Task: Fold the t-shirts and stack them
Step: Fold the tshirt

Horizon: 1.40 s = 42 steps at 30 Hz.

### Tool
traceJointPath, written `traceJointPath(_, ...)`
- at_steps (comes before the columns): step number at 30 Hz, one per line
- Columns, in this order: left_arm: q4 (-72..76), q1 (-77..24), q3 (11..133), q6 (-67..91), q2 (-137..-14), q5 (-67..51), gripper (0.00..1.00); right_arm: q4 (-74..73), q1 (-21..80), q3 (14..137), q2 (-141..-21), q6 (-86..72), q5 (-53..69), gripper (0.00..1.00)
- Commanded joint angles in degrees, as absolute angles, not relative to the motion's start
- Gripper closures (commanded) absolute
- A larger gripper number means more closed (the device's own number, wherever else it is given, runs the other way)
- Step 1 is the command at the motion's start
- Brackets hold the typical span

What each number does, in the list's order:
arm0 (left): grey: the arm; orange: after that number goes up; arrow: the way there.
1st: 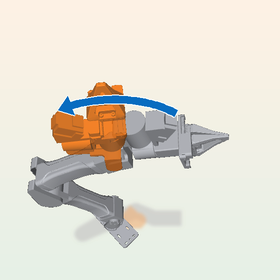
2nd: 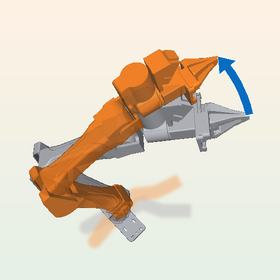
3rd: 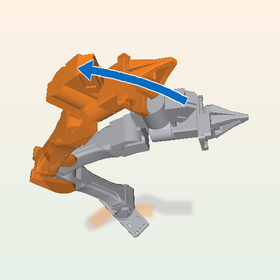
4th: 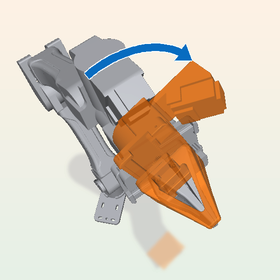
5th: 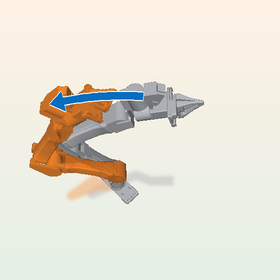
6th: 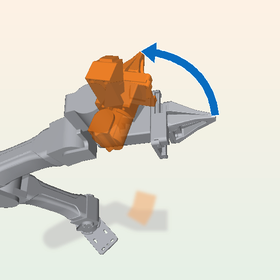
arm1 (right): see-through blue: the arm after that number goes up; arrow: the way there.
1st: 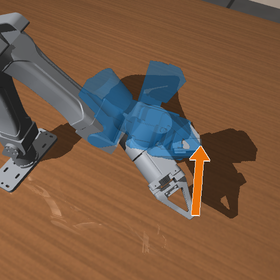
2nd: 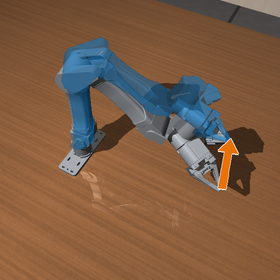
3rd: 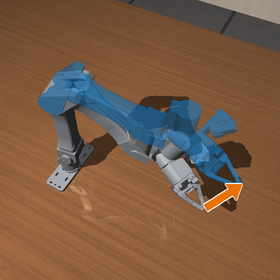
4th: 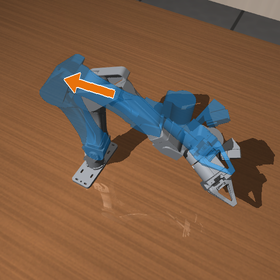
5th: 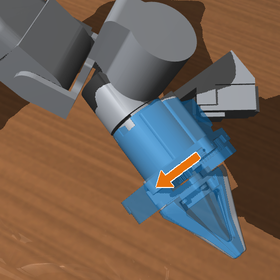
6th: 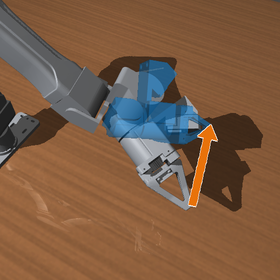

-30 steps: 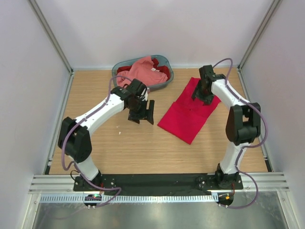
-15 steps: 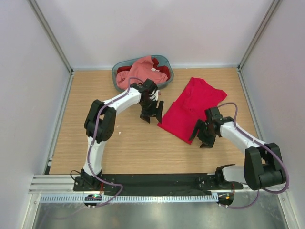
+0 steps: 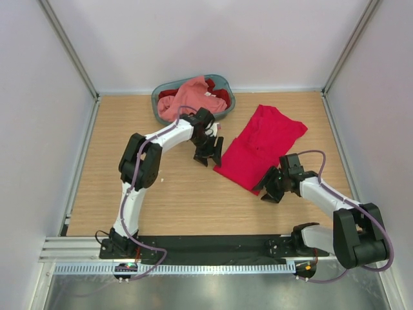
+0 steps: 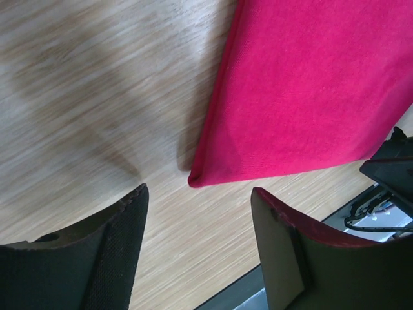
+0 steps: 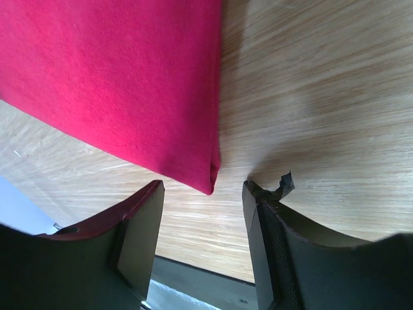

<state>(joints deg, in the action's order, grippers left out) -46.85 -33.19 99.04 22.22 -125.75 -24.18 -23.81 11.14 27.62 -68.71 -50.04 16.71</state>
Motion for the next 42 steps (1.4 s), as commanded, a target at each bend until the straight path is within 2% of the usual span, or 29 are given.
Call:
traceJointPath(1,-45.09,-32.78,101.51,21.97,-126.91,-27.42,0.35,-21.80,11.16,26.19,-69.78,-50.80,9.67,0.41)
traceJointPath(17,-42.01,-32.78,99.23,24.17,-129.29,-31.29,0.51,-18.19,11.16,26.54,-76.81,-49.75,7.83,0.48)
traceJointPath(19,-42.01,-32.78,99.93,24.43,-129.64,-31.11,0.51,-19.85,11.16,27.16,-77.17,-49.13,7.12,0.48)
traceJointPath(24,-43.86,-32.78,101.16,23.03,-128.41,-24.10,0.40,-27.76,11.08,31.19,-76.29,-45.28,1.51,0.42)
traceJointPath(28,-42.37,-32.78,102.13,22.94,-127.97,-21.89,0.36,-32.25,10.72,33.92,-76.29,-43.25,-2.01,0.42)
traceJointPath(34,-41.84,-33.48,104.76,23.38,-130.86,-25.31,0.39,-26.64,10.81,33.05,-78.66,-43.33,5.70,0.42)
traceJointPath(42,-41.75,-34.10,104.24,22.94,-132.45,-28.65,0.45,-21.63,10.72,29.71,-79.36,-44.65,10.01,0.42)
